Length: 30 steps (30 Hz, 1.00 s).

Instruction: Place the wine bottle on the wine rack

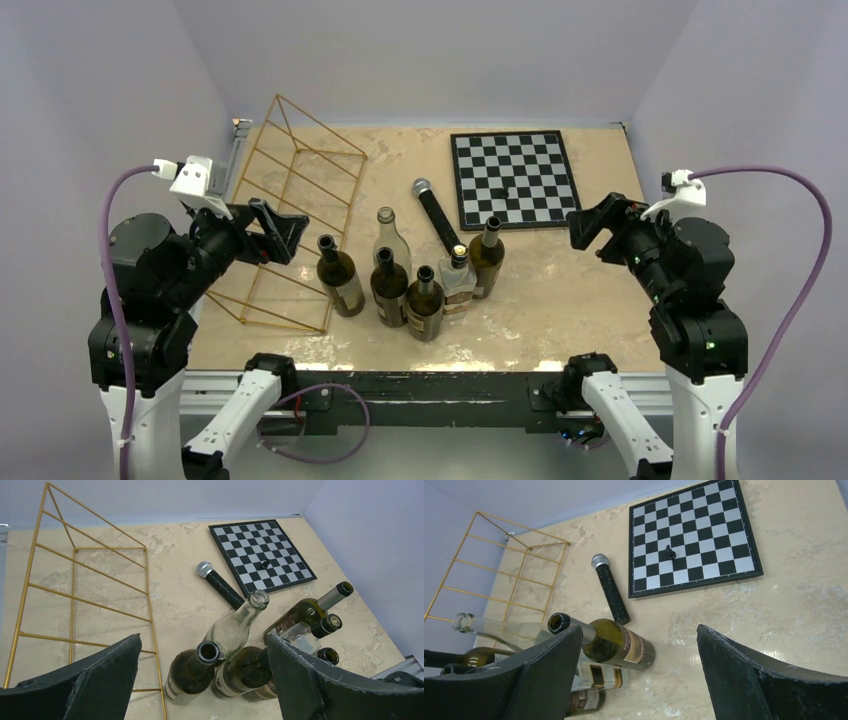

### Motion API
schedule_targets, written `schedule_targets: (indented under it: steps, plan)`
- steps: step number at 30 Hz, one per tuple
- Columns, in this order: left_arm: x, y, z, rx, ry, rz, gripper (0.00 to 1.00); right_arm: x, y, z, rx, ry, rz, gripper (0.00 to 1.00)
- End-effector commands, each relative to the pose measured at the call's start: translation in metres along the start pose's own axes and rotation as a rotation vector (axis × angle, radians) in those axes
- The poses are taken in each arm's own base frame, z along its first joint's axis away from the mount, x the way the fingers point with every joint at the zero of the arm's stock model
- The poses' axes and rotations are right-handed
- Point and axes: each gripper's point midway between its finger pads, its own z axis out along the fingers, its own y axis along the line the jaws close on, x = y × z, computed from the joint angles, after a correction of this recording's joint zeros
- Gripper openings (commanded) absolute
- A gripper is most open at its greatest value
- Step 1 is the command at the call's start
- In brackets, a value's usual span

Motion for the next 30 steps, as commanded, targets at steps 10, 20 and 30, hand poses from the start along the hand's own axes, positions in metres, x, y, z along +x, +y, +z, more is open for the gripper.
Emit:
schedule_targets:
  steps: [10, 20, 30]
  plan:
    - [0.005, -0.033, 0.01, 0.223, -0.009, 0.015, 0.99, -0.003, 0.021, 0.002, -0.123, 0.004, -0.03, 0.94]
    - [0.029, -0.038, 0.021, 0.305, 0.049, 0.039, 0.99, 0.002, 0.033, 0.002, -0.199, 0.014, -0.035, 0.92]
    - [0.096, -0.001, 0.059, 0.217, 0.183, 0.038, 0.92, 0.011, 0.029, 0.013, -0.184, 0.057, -0.018, 0.92]
